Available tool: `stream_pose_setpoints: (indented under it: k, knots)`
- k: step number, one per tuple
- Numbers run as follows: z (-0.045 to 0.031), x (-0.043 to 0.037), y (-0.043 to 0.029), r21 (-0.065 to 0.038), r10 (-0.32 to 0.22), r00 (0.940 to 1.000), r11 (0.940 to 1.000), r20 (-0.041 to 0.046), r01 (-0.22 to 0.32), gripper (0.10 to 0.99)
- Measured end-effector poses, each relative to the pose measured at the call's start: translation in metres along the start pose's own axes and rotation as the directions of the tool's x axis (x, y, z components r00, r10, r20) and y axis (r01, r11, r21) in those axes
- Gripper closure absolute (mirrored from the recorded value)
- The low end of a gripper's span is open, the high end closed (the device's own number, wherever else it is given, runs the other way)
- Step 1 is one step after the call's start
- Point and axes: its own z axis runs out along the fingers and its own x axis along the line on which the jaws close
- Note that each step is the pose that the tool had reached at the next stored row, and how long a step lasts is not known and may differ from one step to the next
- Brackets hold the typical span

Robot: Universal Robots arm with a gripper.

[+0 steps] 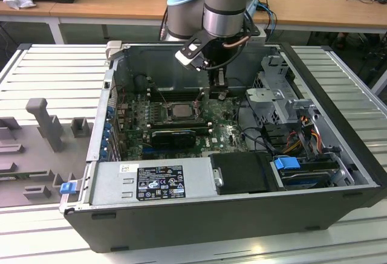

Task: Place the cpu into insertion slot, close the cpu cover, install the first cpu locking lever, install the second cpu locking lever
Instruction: 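Close the cpu cover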

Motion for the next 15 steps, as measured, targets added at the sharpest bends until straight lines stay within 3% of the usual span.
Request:
stream_pose_setpoints:
  k: [15]
  knots:
    - [-0.0004,-0.0002,-0.0099,0.000,0.000,1.0000,1.0000,0.0000,0.000,0.980]
